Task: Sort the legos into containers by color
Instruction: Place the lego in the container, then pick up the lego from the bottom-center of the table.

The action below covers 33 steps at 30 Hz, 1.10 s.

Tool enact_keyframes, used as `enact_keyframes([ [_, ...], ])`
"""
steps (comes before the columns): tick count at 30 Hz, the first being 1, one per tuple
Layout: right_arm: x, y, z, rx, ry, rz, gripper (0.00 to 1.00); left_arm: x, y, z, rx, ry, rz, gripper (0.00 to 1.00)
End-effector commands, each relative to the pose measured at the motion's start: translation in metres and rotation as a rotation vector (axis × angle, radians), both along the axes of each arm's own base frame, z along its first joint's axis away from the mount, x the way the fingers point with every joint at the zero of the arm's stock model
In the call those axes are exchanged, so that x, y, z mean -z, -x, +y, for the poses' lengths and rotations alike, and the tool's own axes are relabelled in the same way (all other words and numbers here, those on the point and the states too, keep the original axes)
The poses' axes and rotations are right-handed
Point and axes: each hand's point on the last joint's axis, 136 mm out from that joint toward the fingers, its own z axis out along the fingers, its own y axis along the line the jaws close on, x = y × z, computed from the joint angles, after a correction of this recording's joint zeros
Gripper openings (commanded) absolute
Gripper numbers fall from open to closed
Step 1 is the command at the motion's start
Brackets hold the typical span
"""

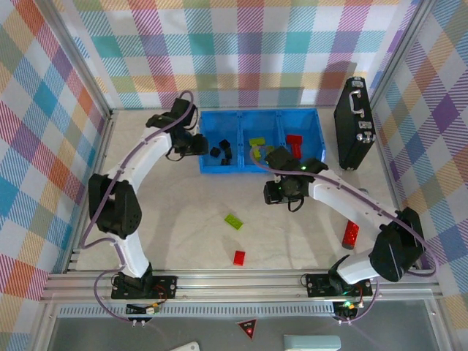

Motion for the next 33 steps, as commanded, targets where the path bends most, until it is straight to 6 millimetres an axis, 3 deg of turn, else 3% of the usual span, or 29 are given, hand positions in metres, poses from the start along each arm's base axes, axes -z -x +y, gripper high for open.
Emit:
enact_keyframes([
  [1, -0.002, 0.003, 0.024, -0.105, -0.009, 0.003, 0.47, -0.008, 0.02, 0.023, 0.003, 0.007, 0.011, 0.41],
  [7, 0.009, 0.015, 0.055, -0.256, 0.027, 0.023, 0.47, -0.001, 0.034, 0.066, -0.079, 0.025, 0.018, 0.41],
  [16, 0.029, 0.026, 0.095, -0.441, 0.101, 0.052, 0.47, 0.008, 0.045, 0.107, -0.161, 0.027, -0.017, 0.41],
  [23, 0.049, 0.03, 0.124, -0.53, 0.148, 0.085, 0.48, 0.02, 0.046, 0.115, -0.174, 0.011, -0.029, 0.4],
  [33, 0.079, 0.03, 0.147, -0.593, 0.228, 0.124, 0.53, 0.023, 0.045, 0.117, -0.181, 0.014, -0.026, 0.4],
])
